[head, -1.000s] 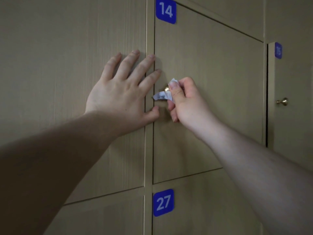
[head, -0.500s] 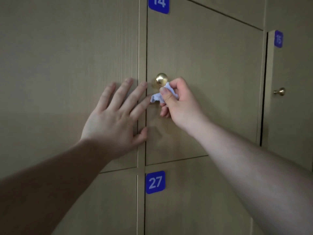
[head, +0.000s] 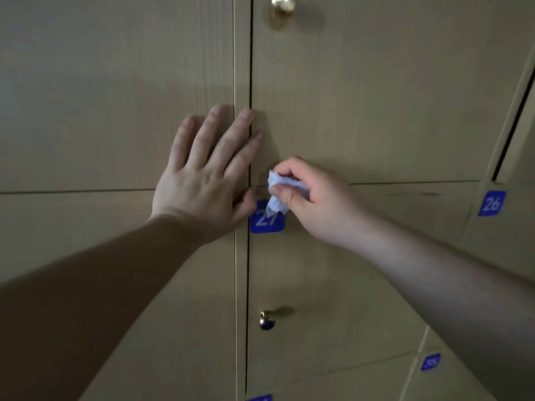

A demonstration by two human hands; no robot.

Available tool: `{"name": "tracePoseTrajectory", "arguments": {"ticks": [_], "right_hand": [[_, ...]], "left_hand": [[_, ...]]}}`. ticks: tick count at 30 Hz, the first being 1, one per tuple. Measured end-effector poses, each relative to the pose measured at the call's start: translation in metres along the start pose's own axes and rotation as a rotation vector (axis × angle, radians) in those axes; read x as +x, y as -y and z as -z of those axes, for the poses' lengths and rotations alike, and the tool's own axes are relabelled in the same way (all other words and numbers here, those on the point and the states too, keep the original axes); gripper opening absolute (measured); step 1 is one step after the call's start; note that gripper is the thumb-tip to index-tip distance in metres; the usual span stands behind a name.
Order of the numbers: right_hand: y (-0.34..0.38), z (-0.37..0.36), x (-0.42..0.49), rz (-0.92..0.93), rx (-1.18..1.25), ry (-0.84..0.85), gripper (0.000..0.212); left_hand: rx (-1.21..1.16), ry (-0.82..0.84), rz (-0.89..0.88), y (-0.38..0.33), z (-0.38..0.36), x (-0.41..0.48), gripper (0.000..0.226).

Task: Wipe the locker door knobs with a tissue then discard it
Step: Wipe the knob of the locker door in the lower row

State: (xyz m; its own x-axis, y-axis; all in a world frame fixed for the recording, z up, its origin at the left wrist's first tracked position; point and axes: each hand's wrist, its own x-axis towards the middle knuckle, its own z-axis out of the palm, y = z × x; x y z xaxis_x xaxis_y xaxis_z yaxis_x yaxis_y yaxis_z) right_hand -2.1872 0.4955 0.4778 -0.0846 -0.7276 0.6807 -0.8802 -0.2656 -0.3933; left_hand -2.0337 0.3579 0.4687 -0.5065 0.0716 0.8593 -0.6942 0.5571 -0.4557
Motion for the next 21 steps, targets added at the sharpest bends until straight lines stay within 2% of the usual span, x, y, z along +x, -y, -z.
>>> {"name": "tracePoseTrajectory", "arguments": {"ticks": [7,11,16,21], "right_hand": [[-0.022,-0.035,-0.053,-0.014,0.03,0.188,0.008],[-0.04,-0.055,-0.083,-0.005,-0.045,0.276,0.006],[-0.061,-0.08,-0.112,0.04,-0.289,0.205,0.019],[-0.072,-0.102,-0.124,0.068,-0.245,0.152,0.029]], "left_hand": [[0.0,0.015,-0.147,-0.021,-0.012,-0.049,0.071],[0.01,0.016,-0.122,-0.03,-0.016,-0.063,0.075],[0.034,0.03,-0.112,-0.03,-0.015,-0.06,0.075],[0.034,0.022,-0.07,-0.037,-0.014,-0.062,0.072]]}}
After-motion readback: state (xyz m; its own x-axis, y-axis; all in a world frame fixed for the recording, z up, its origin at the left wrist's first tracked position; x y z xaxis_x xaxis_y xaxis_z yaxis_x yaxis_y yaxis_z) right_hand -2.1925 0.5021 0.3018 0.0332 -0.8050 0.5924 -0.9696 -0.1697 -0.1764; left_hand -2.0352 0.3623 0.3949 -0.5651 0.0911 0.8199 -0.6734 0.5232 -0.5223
